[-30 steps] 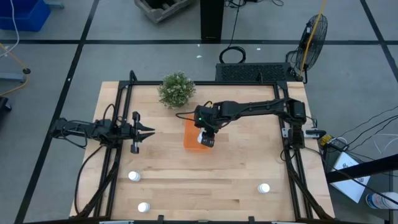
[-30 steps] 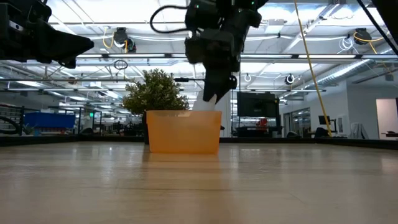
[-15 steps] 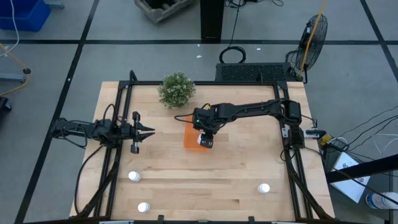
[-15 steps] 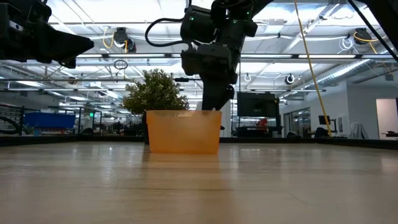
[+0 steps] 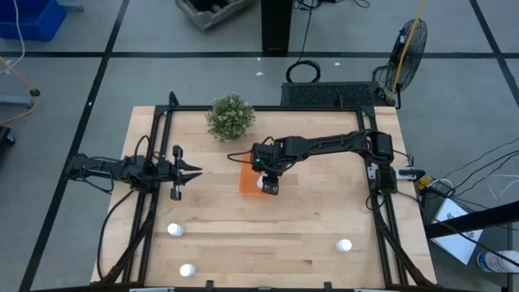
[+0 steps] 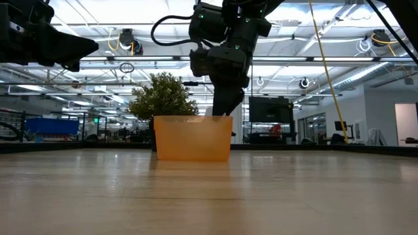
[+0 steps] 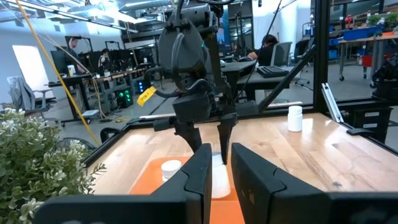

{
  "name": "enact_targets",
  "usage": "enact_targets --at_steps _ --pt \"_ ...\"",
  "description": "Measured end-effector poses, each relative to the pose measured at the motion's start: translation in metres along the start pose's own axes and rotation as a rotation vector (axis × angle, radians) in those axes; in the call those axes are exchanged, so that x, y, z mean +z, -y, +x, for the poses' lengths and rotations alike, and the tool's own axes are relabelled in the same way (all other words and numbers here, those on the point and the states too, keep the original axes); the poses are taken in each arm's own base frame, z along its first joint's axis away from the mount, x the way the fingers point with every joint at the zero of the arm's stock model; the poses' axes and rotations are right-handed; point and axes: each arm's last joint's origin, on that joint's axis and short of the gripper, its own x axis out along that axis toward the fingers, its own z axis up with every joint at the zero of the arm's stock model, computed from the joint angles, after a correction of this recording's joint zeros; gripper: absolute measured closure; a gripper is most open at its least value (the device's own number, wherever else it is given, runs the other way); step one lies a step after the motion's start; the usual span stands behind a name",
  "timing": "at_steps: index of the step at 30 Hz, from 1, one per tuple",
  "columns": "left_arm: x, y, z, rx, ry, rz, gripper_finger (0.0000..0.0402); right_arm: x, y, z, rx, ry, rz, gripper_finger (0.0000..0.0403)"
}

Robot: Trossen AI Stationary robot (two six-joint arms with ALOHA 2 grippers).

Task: Pick and place pill bottles into a basket
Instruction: Put the white medicine bottle into the orange bin

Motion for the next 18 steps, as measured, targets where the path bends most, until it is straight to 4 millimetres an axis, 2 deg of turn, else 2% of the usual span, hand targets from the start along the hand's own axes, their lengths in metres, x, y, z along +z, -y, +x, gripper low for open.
enact_targets --at_steps 12,18 --pt "0.0 0.0 0.0 0.0 0.0 0.0 0.0334 0.001 -0.0008 0.0001 0.002 0.011 -0.015 0.0208" --pt "0.0 0.0 0.0 0.0 0.0 0.0 0.0334 0.0013 -0.0012 -0.0022 0.002 0.019 -0.035 0.021"
